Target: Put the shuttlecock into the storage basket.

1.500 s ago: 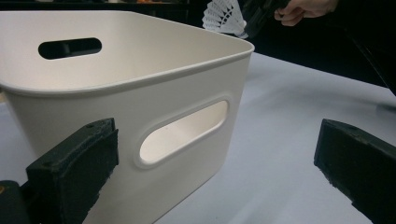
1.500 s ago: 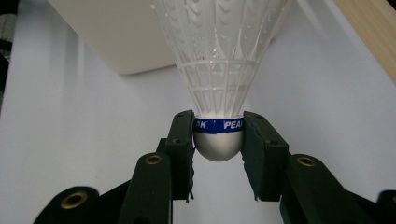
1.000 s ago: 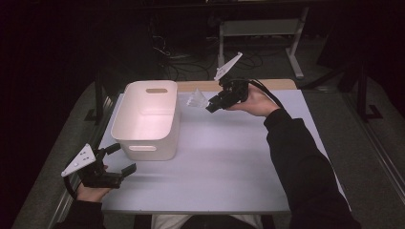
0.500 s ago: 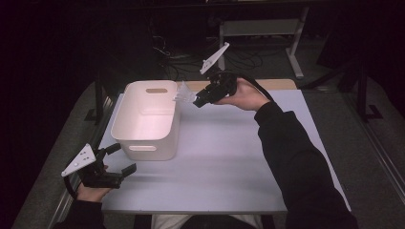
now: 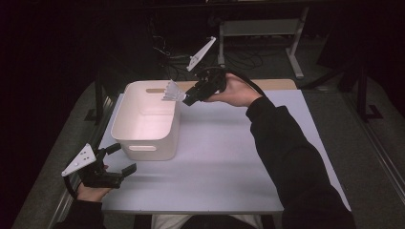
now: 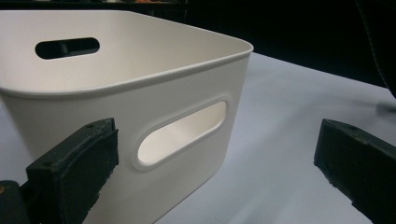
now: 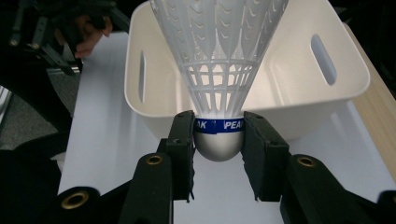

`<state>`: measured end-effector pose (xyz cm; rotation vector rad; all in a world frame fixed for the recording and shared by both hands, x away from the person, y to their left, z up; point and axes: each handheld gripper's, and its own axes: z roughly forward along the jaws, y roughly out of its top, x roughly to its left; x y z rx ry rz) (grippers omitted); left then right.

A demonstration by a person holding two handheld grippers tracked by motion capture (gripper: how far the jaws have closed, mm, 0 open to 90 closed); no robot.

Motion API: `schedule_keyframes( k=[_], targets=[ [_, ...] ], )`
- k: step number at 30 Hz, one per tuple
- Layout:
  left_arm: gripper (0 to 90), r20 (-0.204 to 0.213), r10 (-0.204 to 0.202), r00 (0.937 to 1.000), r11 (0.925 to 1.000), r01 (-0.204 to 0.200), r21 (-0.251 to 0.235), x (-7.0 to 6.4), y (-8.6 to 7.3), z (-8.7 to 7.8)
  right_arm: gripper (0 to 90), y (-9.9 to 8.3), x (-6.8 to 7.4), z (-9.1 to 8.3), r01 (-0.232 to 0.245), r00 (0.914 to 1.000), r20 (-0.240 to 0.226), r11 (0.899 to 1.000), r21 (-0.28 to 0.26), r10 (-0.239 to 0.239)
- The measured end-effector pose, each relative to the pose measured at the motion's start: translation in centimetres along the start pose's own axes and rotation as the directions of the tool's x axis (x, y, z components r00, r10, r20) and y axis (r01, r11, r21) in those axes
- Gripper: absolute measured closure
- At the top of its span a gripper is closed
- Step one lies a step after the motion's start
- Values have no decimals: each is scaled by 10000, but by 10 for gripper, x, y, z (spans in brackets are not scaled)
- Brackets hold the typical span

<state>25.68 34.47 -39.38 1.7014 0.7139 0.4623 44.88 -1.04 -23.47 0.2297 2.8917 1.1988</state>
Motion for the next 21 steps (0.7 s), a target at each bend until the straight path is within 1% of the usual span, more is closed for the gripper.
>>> schedule_keyframes(
  k=[2,3,4,7,9,13,14,17,21],
  targets=[
    [0,4,-12,10000,10000,12,-12,0,0,0,645,3,1,1,56,10000,-21,10000,5,-56],
    [0,-3,28,10000,10000,-28,-10,0,0,0,645,9,4,3,172,9999,-19,9998,86,-172],
    [0,1,12,10000,10000,-12,-6,0,0,0,645,17,7,7,332,9994,-92,9994,50,-331],
    [0,8,-17,10000,10000,17,-41,0,0,0,645,24,10,12,435,9990,-135,9990,110,-433],
    [0,8,-17,10000,10000,17,-41,0,0,0,645,27,11,15,511,9985,-195,9986,138,-509],
    [0,21,5,10000,10000,-5,-34,0,0,0,645,27,11,15,511,9985,-195,9986,138,-509],
    [0,26,-7,10000,10000,8,-40,0,0,0,645,40,19,35,762,9962,-454,9967,288,-749],
    [0,35,-4,10000,10000,4,-38,0,0,0,645,41,21,43,853,9951,-532,9958,342,-834],
    [0,28,30,10000,10000,-30,-26,0,0,-1,645,41,21,49,906,9946,-546,9950,424,-883]
  ],
)
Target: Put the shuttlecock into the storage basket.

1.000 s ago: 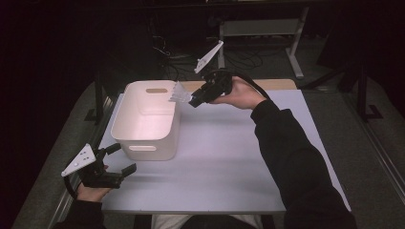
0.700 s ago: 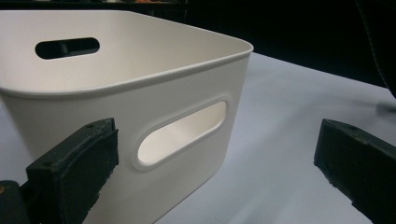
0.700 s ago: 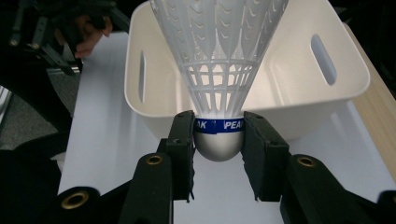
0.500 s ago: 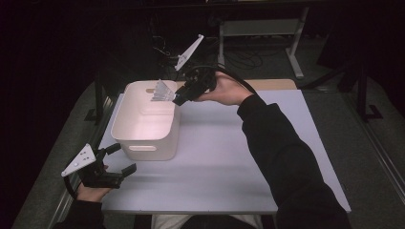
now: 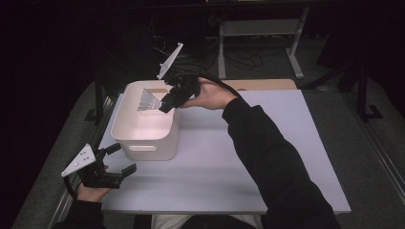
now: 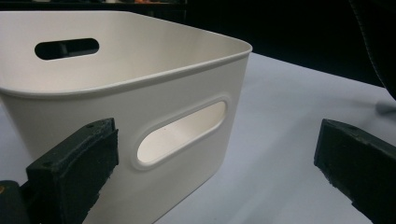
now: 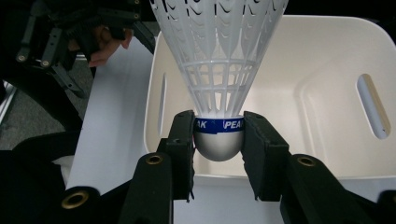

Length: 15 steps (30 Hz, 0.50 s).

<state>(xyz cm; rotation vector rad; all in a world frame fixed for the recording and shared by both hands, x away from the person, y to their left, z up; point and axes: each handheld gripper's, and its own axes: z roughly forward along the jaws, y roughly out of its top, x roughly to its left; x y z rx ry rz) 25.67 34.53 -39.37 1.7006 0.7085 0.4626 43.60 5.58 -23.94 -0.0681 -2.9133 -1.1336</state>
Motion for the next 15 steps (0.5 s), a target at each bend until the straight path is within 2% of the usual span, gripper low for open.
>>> schedule_keyframes(
  k=[1,15],
  targets=[
    [0,0,-30,10000,10000,30,3,0,0,0,645,0,0,6,28,10000,-72,10000,36,-28],
    [0,5,-39,10000,10000,39,-8,-1,0,-1,644,-2,-5,34,60,9996,-291,9997,254,-52]
  ],
)
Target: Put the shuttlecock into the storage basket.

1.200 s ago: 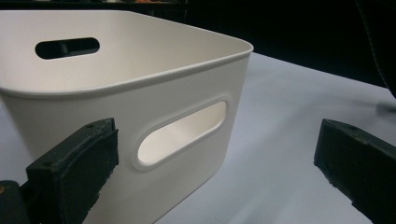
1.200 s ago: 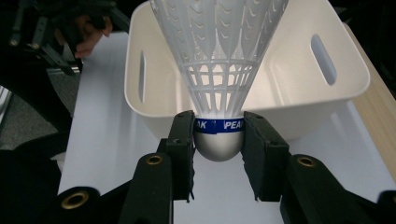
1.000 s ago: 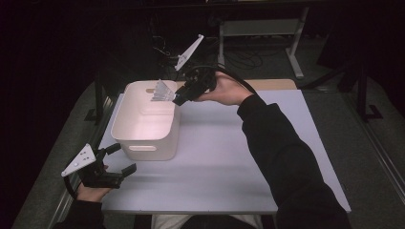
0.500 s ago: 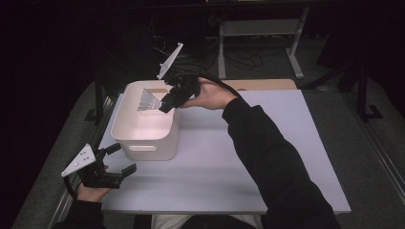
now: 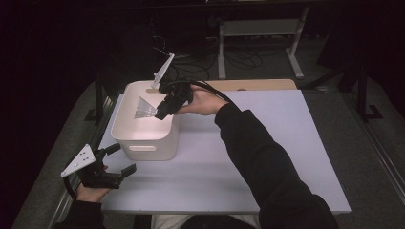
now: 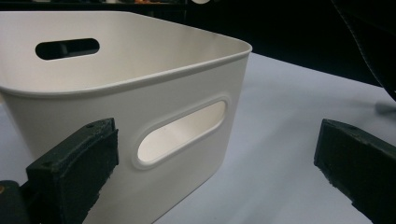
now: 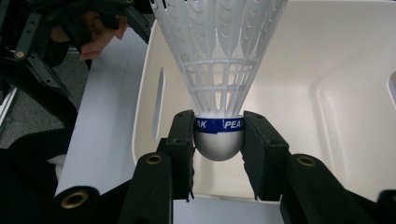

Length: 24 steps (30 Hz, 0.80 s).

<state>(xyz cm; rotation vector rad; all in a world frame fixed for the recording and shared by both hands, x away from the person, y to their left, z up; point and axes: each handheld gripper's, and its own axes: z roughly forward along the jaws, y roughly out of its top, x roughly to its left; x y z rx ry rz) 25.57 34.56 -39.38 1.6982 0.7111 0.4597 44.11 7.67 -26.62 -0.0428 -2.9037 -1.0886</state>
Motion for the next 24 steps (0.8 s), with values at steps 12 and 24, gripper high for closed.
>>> schedule_keyframes(
  k=[12,24],
  targets=[
    [0,-27,10,10000,10000,-10,-16,0,0,-1,644,-5,-5,23,-10,9995,-318,9999,118,14],
    [0,-24,35,10000,10000,-35,16,0,0,-1,641,-7,-7,38,55,9987,-517,9990,435,-32]
  ],
)
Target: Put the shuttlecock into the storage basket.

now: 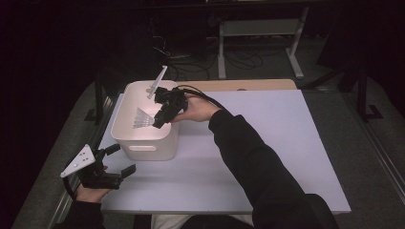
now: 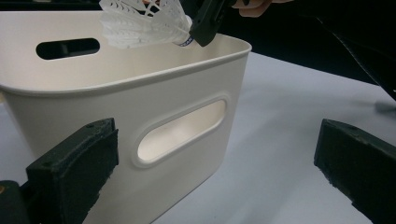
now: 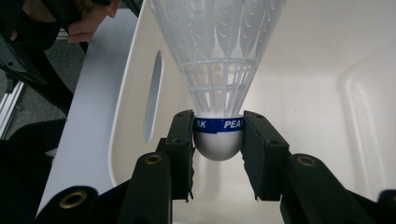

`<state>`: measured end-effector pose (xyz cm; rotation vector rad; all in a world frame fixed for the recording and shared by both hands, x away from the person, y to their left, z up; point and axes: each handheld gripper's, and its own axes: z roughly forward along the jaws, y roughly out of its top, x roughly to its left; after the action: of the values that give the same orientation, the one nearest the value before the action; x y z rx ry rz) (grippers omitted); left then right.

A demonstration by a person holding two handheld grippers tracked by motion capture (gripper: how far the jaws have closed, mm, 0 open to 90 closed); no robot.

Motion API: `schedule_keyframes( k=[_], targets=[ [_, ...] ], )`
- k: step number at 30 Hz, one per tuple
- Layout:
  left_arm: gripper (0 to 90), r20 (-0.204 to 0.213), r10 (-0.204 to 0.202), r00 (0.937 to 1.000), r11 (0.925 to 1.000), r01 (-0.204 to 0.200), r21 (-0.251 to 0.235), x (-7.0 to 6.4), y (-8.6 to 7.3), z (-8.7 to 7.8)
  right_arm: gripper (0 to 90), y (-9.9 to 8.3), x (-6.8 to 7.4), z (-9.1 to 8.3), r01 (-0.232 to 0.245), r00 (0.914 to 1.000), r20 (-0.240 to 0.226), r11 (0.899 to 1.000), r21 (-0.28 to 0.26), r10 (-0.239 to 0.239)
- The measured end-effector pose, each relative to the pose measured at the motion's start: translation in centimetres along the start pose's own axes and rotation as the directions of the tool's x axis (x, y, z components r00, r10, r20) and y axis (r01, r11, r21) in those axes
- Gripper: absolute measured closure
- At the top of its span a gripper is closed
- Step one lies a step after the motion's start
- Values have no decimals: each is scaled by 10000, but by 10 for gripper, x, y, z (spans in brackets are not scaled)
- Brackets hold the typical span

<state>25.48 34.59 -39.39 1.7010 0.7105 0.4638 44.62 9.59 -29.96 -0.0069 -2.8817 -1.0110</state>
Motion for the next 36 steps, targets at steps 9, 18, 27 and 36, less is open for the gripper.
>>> schedule_keyframes(
  k=[9,18,27,36],
  targets=[
    [0,8,9,10000,10000,-9,1,0,0,0,614,-1,-1,5,-90,9999,-107,9999,124,92],
    [0,14,8,10000,10000,-8,-9,0,0,0,403,-2,-3,3,-411,9991,-91,9992,-9,411],
    [0,6,6,10000,10000,-6,-20,0,0,0,146,-2,-4,-12,-637,9979,58,9976,-267,639],
    [0,24,2,10000,10000,-2,-2,0,0,0,0,-4,-1,-29,-723,9955,584,9961,-505,753]
  ],
)
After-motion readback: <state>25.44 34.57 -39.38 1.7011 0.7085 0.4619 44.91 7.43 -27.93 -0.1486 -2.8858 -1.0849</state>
